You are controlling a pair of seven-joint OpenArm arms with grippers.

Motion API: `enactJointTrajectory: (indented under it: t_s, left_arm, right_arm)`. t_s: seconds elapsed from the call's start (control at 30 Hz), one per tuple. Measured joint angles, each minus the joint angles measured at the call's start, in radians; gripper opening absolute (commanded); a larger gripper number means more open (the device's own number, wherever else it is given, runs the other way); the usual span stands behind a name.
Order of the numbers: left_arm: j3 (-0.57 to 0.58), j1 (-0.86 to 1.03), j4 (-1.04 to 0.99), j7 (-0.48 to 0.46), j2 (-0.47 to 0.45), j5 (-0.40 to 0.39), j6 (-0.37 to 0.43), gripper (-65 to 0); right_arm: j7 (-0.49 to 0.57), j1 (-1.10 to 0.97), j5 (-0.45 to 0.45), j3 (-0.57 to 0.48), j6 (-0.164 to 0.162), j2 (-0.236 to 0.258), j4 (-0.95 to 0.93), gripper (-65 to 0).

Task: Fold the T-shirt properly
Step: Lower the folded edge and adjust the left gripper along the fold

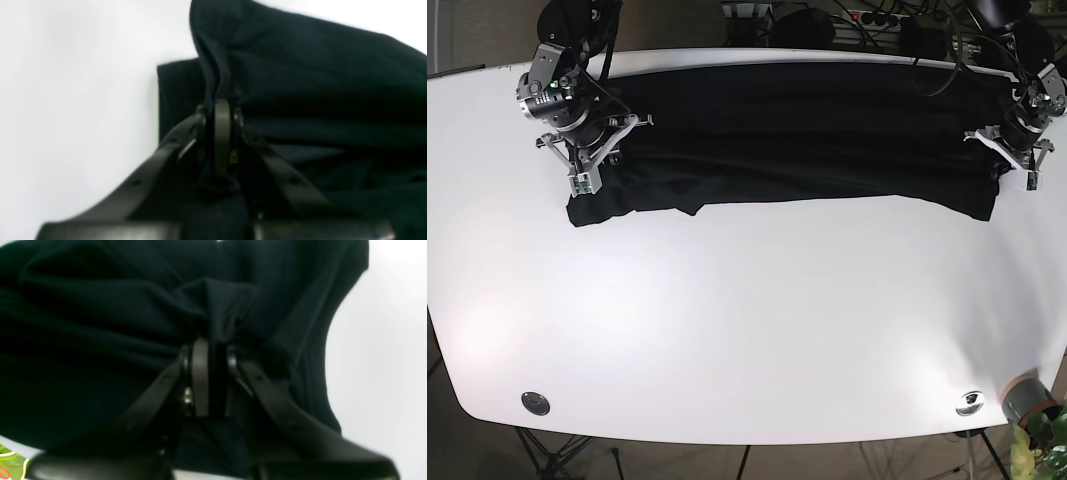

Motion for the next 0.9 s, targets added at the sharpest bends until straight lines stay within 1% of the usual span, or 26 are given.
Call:
enactJointTrajectory:
  t_s: [0.27, 0.4, 0.57, 0.6, 0.63, 0.73, 0.77, 0.87, 0.9]
  left_arm:
    - [-0.031, 0.048, 0.153, 0.000, 0.027, -0.005, 0.002, -65.0]
    - [-0.049, 0.082, 0.192, 0.082, 0.029, 0.002, 0.000, -65.0]
    - [-0.049, 0.102, 0.202, 0.080, 0.027, -0.004, 0.000, -64.9]
    - [-0.049, 0.113, 0.204, 0.077, 0.027, -0.005, 0.000, -63.6]
    - [-0.049, 0.121, 0.204, 0.077, 0.027, -0.005, 0.000, -61.1]
    - [-0.048, 0.149, 0.203, 0.085, 0.029, 0.001, 0.000, -49.0]
    - [-0.048, 0.154, 0.202, 0.091, 0.030, 0.003, 0.001, -43.3]
    - [-0.048, 0.162, 0.203, 0.093, 0.028, 0.003, 0.004, -30.0]
    - [-0.048, 0.162, 0.204, 0.094, 0.027, 0.003, 0.004, -27.6]
  right_arm:
    - [0.000, 0.008, -0.002, -0.001, 0.000, 0.000, 0.000, -58.8]
    - [0.000, 0.015, -0.003, -0.001, 0.000, 0.000, 0.000, -58.8]
    - [0.003, 0.023, -0.002, -0.005, 0.000, -0.001, 0.000, -58.8]
    - [0.003, 0.023, -0.005, -0.005, 0.000, 0.000, 0.000, -58.8]
    - [0.003, 0.023, -0.005, -0.005, 0.000, 0.000, 0.000, -58.8]
    - [0.003, 0.026, -0.006, -0.006, 0.000, 0.000, 0.000, -58.8]
    - [0.003, 0.027, -0.006, -0.006, 0.000, 0.000, 0.000, -58.8]
    - [0.003, 0.029, -0.006, -0.006, 0.000, 0.000, 0.000, -58.8]
    - [0.003, 0.029, -0.006, -0.006, 0.000, 0.000, 0.000, -58.8]
